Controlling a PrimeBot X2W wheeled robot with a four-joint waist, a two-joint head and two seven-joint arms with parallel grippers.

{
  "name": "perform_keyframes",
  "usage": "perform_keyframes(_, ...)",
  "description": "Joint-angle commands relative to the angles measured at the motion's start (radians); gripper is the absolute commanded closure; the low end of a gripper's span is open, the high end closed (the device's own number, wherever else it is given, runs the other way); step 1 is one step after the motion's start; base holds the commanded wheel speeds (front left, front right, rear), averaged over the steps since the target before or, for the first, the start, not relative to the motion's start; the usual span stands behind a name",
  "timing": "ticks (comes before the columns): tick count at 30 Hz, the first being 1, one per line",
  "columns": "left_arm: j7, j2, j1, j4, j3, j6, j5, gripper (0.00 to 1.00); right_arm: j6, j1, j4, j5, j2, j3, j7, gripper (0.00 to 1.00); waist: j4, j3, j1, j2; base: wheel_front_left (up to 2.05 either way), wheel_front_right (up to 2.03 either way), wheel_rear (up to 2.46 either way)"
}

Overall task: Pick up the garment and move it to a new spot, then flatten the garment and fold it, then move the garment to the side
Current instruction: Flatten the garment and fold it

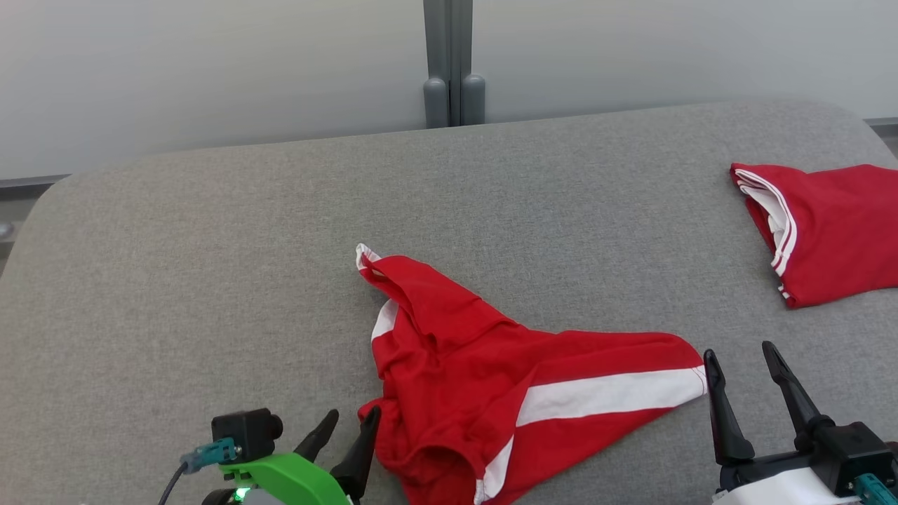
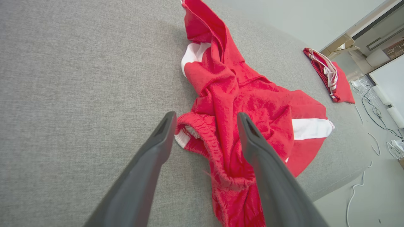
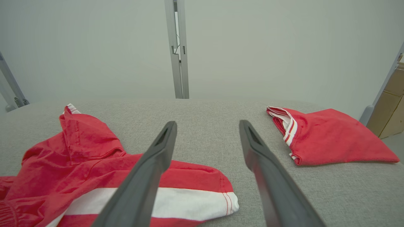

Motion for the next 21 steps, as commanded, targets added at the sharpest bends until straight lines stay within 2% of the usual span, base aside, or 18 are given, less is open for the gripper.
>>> perform_keyframes(1,0.026,-0.014,-0.020,0.018,0.004,-0.005,-0.032,0.00,-0.002,-0.012,-0.002,0.002,-0.002,0.001,-0.003,0.00,-0.009,0.009,0.0000,0.0000,0.00,0.00,0.00)
perform_keyframes(3,0.067,-0.015,-0.049,0.058,0.004,-0.007,-0.051,0.00,-0.002,-0.017,-0.001,0.001,-0.002,0.005,-0.003,0.00,-0.017,0.015,0.0000,0.0000,0.00,0.00,0.00)
perform_keyframes(7,0.134,-0.058,-0.086,0.143,-0.011,-0.028,-0.112,0.00,-0.002,-0.026,0.003,-0.001,-0.002,0.005,-0.003,0.00,-0.032,0.022,0.0000,0.0000,0.00,0.00,0.00)
perform_keyframes(13,0.199,-0.093,-0.137,0.265,-0.059,-0.091,-0.138,0.00,-0.002,-0.034,0.008,0.004,0.004,0.005,-0.003,0.00,-0.047,0.034,0.0000,0.0000,0.00,0.00,0.00)
perform_keyframes(14,0.175,-0.093,-0.159,0.287,-0.061,-0.098,-0.115,0.84,-0.002,-0.036,0.009,0.004,0.005,0.006,-0.003,0.00,-0.049,0.036,0.0000,0.0000,0.00,0.00,0.00)
perform_keyframes(15,0.150,-0.090,-0.176,0.305,-0.064,-0.102,-0.095,1.00,-0.002,-0.037,0.011,0.004,0.006,0.007,-0.003,0.00,-0.051,0.037,0.0000,0.0000,0.00,0.00,0.00)
perform_keyframes(21,-0.059,-0.109,-0.283,0.418,-0.047,-0.141,-0.014,1.00,-0.002,-0.053,0.015,0.010,0.012,0.014,-0.003,0.00,-0.063,0.045,0.0000,0.0000,0.00,0.00,0.00)
